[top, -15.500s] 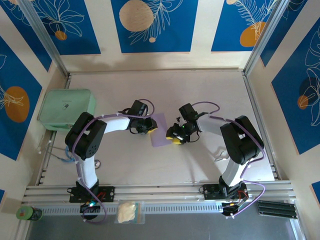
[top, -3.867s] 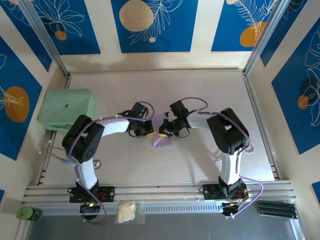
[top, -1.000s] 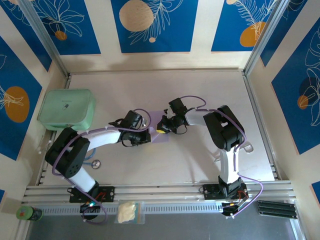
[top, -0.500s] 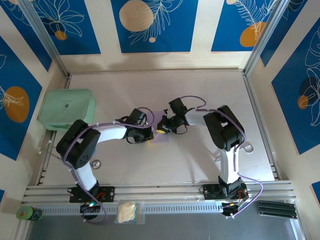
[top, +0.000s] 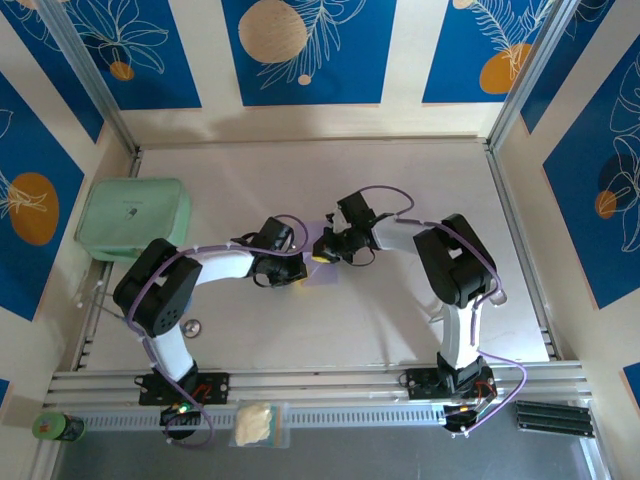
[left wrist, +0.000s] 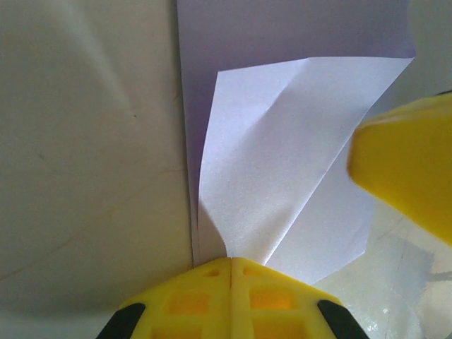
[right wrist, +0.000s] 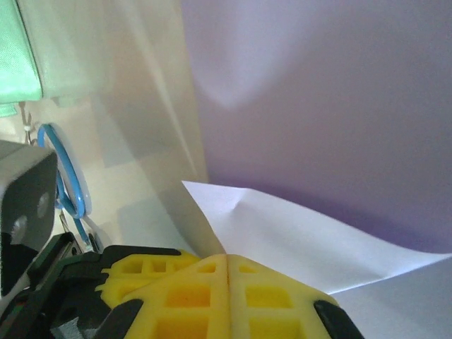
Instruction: Fold a paper plane with a square sheet of paper (pick it up from the middle)
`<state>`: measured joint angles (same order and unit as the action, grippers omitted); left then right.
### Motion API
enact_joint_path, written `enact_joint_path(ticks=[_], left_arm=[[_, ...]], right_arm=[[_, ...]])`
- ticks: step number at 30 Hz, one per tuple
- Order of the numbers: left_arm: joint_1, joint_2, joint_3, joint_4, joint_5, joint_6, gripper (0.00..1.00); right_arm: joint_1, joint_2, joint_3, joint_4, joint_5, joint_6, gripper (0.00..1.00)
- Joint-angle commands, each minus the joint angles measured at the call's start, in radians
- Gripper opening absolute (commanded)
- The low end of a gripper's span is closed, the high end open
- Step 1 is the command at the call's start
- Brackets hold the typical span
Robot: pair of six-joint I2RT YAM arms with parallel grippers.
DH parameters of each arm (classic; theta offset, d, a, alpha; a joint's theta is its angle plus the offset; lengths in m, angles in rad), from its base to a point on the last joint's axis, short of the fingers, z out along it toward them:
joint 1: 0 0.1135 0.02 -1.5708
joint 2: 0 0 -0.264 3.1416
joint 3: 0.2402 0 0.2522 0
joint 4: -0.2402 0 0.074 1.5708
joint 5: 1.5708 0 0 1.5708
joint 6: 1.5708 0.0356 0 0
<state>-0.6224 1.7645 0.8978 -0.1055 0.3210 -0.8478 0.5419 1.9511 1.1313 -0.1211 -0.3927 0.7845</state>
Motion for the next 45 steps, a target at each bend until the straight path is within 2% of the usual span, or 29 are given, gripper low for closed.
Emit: enact_joint_path(ticks=[1,10,20,24,35,45], left_arm=[[-0.006,0.032,0.003,-0.060,-0.026,-0.013,0.00],[-0.006,0.023,0.003,-0.052,-0.019,-0.016,0.00],[-0.006,-0.031,-0.019,0.084,0.050,-0.038,0.00],[-0.006,-0.019,-0.029,0.105,0.050,-0.049,0.03],[-0.007,0.015,-0.079,-0.027,0.007,-0.053,0.00],[-0.008,0.008,-0.121,-0.068,-0.013,-0.057,0.00]], right_arm=[[0.024,-0.009,-0.015,-0.029,-0.002,-0.005,0.01],[0.028,0.050,-0.015,-0.029,-0.005,0.002,0.01],[0.021,0.092,-0.007,-0.058,0.022,0.007,0.01],[0.021,0.092,-0.006,-0.058,0.022,0.007,0.01],[0.004,0.089,-0.001,-0.046,0.025,-0.013,0.00],[-0.086,0.098,0.008,0.004,0.134,-0.108,0.00]])
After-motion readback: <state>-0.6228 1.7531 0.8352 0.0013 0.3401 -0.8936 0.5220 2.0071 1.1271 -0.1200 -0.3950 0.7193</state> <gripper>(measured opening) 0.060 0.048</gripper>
